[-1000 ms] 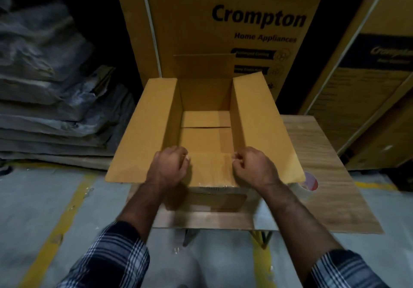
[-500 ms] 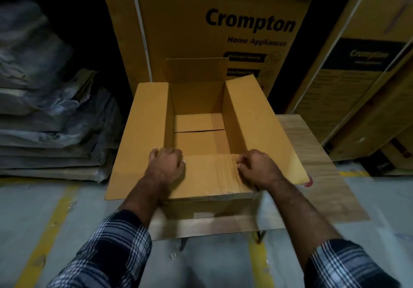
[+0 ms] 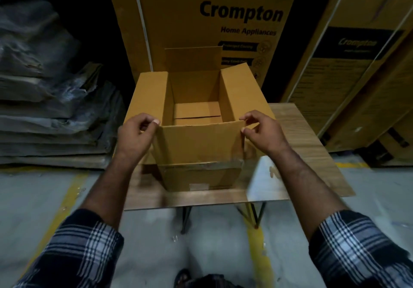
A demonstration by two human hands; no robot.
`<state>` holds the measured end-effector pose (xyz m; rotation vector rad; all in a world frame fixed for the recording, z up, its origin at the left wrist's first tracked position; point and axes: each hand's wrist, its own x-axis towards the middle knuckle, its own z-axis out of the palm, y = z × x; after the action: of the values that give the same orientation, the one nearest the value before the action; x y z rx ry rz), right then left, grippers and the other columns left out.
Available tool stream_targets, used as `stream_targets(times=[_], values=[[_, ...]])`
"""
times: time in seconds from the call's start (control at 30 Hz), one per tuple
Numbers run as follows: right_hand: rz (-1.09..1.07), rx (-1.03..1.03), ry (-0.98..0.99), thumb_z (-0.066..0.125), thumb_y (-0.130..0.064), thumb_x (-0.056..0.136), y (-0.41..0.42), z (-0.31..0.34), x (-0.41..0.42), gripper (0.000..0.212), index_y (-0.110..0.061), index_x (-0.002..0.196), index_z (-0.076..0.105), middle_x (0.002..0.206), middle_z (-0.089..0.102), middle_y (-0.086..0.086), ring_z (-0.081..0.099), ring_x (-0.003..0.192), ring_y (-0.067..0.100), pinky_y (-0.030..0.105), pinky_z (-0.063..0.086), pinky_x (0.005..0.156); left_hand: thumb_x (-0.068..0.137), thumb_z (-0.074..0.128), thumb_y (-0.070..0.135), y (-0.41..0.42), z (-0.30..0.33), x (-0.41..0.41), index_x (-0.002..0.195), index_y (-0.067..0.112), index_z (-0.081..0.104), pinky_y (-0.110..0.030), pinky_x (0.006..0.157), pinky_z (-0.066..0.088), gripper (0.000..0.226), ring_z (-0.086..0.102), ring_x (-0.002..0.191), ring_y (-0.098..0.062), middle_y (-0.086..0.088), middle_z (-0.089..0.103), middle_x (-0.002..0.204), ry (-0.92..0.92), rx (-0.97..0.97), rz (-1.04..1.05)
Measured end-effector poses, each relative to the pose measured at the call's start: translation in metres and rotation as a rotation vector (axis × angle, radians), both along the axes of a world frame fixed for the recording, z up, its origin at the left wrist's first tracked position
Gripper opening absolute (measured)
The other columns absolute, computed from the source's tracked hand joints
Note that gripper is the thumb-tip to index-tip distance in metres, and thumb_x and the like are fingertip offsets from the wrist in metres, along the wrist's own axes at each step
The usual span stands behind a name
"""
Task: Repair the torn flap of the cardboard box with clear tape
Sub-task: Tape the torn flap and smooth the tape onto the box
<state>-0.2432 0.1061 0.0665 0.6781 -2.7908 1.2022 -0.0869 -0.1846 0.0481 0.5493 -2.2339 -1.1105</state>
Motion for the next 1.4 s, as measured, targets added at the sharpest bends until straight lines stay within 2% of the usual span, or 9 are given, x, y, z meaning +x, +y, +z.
stream_targets(times=[0.1,0.23,0.4,0.53,0.63,0.97,1.1,1.3,1.4], values=[[0.024,-0.130,-0.008,0.069,-0.032,0.085,0.022,-0.002,0.030,0.009,-0.030,0.094,0.071,0.093,0.072,-0.013,0.069,0.070,0.010,0.034,0.059,0.074,0.098,0.058,0.033,0.018,0.000,0.031,0.084,0.011,0.072,-0.031,0.066,0.050,0.029,0.064,0.078,-0.018,-0.004,0.070,0.083,-0.004,0.186,0.027],[-0.016,-0.252,-0.138,0.066,-0.052,0.083,0.050,-0.027,0.073,0.028,-0.025,0.075,0.069,0.076,0.071,-0.008,0.070,0.076,0.020,0.048,0.060,0.075,0.094,0.068,0.024,0.039,-0.019,0.066,0.076,0.008,0.067,-0.027,0.056,0.046,0.024,0.056,0.064,-0.017,-0.002,0.061,0.066,-0.059,0.334,0.061],[-0.048,-0.329,-0.364,0.081,-0.019,0.080,0.068,-0.074,0.110,0.018,-0.022,0.092,0.069,0.095,0.075,0.009,0.074,0.077,0.014,0.034,0.060,0.075,0.086,0.076,0.007,0.053,-0.069,0.095,0.093,0.010,0.066,-0.031,0.067,0.052,0.012,0.062,0.081,-0.023,-0.012,0.065,0.090,-0.152,0.506,0.095],[-0.164,-0.302,-0.469,0.083,-0.021,0.073,0.066,-0.107,0.113,0.023,-0.034,0.088,0.070,0.091,0.075,-0.005,0.073,0.085,0.021,0.041,0.060,0.081,0.083,0.075,-0.001,0.055,-0.101,0.099,0.089,0.018,0.063,-0.032,0.066,0.050,0.022,0.061,0.082,-0.027,-0.011,0.064,0.087,-0.190,0.646,0.196],[-0.201,-0.320,-0.538,0.081,-0.018,0.073,0.059,-0.123,0.108,0.019,-0.028,0.086,0.073,0.091,0.075,-0.005,0.071,0.090,0.021,0.044,0.060,0.086,0.084,0.073,-0.004,0.056,-0.115,0.096,0.089,0.015,0.063,-0.028,0.059,0.048,0.022,0.061,0.078,-0.025,-0.010,0.064,0.081,-0.203,0.643,0.205],[-0.194,-0.337,-0.607,0.078,-0.005,0.080,0.057,-0.135,0.103,0.017,-0.018,0.089,0.072,0.078,0.070,0.002,0.067,0.076,0.018,0.039,0.058,0.078,0.084,0.073,-0.002,0.058,-0.124,0.097,0.089,0.017,0.065,-0.039,0.067,0.056,0.021,0.065,0.081,-0.027,-0.011,0.066,0.084,-0.213,0.552,0.204],[-0.135,-0.450,-0.663,0.070,0.000,0.087,0.061,-0.120,0.104,0.010,-0.006,0.095,0.070,0.079,0.067,0.011,0.059,0.075,0.027,0.036,0.050,0.067,0.085,0.072,-0.002,0.056,-0.108,0.103,0.093,0.013,0.066,-0.035,0.065,0.054,0.018,0.064,0.077,-0.023,-0.009,0.066,0.082,-0.194,0.579,0.139],[-0.074,-0.626,-0.677,0.064,-0.012,0.094,0.056,-0.068,0.090,0.010,-0.012,0.093,0.074,0.079,0.072,-0.003,0.062,0.072,0.011,0.027,0.047,0.065,0.088,0.073,0.007,0.038,-0.064,0.092,0.096,0.002,0.067,-0.031,0.065,0.055,0.011,0.061,0.057,-0.005,0.007,0.065,0.061,-0.081,0.641,0.055],[-0.075,-0.672,-0.648,0.059,-0.018,0.098,0.043,-0.047,0.067,0.016,-0.011,0.097,0.073,0.082,0.072,0.006,0.063,0.065,0.014,0.025,0.047,0.059,0.094,0.066,0.013,0.025,-0.041,0.071,0.096,0.002,0.065,-0.029,0.063,0.059,0.011,0.065,0.058,-0.012,-0.006,0.068,0.070,-0.030,0.720,0.031]])
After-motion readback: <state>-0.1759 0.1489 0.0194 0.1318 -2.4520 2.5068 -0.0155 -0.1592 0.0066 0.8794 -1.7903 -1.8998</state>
